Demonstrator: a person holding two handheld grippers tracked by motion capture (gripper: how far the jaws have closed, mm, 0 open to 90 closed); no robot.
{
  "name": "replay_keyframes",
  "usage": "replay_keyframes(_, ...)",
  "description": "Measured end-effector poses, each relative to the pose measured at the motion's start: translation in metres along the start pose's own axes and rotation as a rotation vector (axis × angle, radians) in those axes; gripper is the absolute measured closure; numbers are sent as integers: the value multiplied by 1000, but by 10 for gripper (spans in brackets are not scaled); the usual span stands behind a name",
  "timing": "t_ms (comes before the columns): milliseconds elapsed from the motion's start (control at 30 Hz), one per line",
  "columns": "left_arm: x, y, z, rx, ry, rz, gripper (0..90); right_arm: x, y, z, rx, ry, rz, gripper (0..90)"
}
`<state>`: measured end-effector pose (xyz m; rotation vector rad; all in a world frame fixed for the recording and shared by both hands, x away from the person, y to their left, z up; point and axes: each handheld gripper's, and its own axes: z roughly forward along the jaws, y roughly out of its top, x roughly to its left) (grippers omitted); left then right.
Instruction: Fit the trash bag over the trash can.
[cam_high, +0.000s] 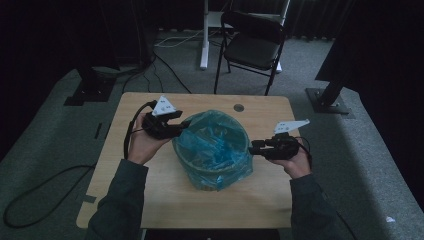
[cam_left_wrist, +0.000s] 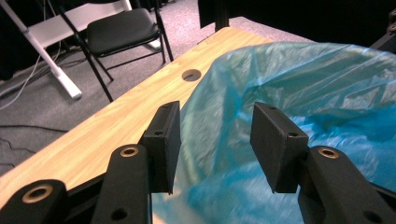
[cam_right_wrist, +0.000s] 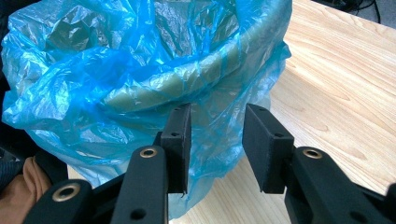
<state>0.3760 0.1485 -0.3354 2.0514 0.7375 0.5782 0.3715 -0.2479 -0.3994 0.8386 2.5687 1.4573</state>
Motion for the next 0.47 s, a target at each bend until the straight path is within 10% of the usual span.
replay_keyframes(467, 29, -64, -7, -30, 73, -176, 501, -10, -9, -9, -15, -33, 28, 598)
